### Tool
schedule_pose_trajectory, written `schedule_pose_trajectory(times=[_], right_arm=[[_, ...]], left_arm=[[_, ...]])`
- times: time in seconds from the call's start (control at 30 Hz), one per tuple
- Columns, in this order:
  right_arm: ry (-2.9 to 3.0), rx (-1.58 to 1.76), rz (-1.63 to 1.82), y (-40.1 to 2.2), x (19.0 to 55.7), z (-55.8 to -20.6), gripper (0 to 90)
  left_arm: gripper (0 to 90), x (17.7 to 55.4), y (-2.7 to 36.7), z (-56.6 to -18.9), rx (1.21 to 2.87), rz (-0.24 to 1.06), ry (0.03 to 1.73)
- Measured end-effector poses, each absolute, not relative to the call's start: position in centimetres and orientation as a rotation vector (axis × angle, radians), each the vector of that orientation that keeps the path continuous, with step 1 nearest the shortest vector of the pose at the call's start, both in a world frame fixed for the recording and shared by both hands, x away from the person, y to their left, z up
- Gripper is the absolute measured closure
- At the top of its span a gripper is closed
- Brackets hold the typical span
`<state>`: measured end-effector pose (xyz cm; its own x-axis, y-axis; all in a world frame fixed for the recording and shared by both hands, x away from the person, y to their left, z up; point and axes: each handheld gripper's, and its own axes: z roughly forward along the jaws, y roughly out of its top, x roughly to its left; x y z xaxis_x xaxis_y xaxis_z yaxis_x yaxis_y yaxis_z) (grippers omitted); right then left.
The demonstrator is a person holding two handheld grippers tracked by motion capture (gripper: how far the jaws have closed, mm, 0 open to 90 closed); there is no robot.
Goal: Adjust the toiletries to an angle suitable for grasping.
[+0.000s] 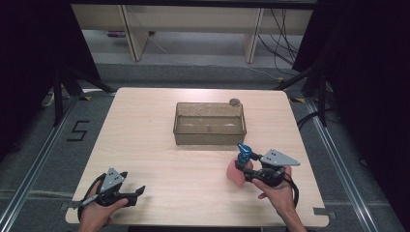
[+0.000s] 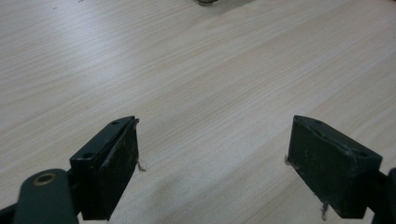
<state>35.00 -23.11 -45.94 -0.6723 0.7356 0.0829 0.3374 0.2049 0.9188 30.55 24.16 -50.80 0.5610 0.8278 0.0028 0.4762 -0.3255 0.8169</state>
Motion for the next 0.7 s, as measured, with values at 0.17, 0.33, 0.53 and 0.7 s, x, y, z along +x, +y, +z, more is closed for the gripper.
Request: schedule_pose_trajectory(times=[0.17, 0.33, 0.53, 0.7], right_arm=[[2.089, 0.955, 1.452, -22.88, 35.33, -46.08, 42.2], [2.087, 0.966, 1.456, -22.85, 35.39, -46.14, 42.8], [2.088, 0.936, 1.456, -22.98, 35.70, -46.27, 42.9], [2.096, 0.941, 1.460, -22.89, 35.83, -46.41, 42.9]], left_arm=[[15.9, 30.65, 24.02, -50.79, 1.964, 0.542, 1.051], [15.9, 30.79, 23.95, -50.81, 1.968, 0.544, 1.049], [15.9, 30.89, 23.82, -50.73, 1.971, 0.537, 1.051], [15.9, 31.16, 23.46, -50.76, 1.963, 0.533, 1.046]])
